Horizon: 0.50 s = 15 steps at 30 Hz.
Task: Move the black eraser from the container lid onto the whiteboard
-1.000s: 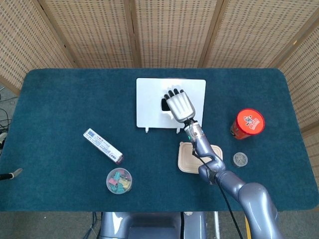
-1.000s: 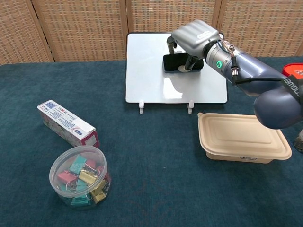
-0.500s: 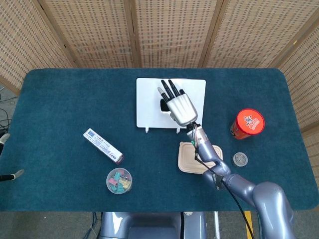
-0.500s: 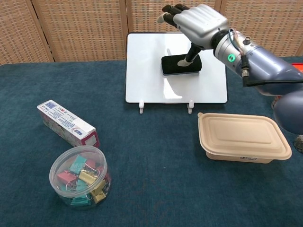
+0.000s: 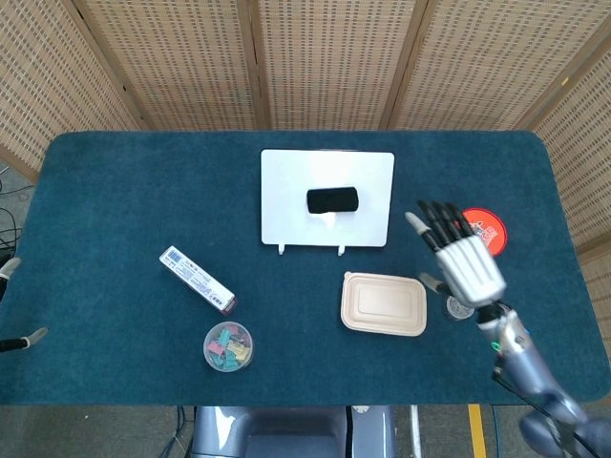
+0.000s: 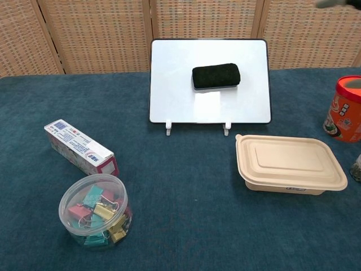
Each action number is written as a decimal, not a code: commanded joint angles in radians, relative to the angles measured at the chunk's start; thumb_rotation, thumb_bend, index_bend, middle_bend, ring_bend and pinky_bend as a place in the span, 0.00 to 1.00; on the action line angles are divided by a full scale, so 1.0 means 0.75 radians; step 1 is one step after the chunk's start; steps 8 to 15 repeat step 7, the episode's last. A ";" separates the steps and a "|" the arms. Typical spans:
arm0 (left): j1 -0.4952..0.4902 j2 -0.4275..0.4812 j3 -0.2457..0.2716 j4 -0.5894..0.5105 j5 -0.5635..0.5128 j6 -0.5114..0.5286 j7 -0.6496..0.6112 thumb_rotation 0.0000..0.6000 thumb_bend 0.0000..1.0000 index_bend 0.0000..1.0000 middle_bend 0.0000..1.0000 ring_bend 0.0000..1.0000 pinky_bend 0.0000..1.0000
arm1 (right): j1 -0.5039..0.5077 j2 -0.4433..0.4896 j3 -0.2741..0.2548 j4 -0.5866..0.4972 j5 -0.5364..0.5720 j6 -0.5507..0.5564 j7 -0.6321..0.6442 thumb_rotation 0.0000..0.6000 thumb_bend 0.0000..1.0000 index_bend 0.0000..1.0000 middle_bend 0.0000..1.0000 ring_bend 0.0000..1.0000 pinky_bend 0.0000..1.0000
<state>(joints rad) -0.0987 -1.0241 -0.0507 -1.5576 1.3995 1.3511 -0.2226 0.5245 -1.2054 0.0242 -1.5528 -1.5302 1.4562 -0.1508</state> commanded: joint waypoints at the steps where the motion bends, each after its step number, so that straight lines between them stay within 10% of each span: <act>1: 0.003 -0.008 -0.007 -0.004 -0.017 0.009 0.035 1.00 0.00 0.00 0.00 0.00 0.00 | -0.230 0.102 -0.140 0.004 -0.038 0.181 0.160 1.00 0.00 0.00 0.00 0.00 0.00; 15: 0.012 -0.031 0.002 0.016 0.041 0.060 0.028 1.00 0.00 0.00 0.00 0.00 0.00 | -0.400 0.045 -0.150 0.094 -0.005 0.299 0.252 1.00 0.00 0.00 0.00 0.00 0.00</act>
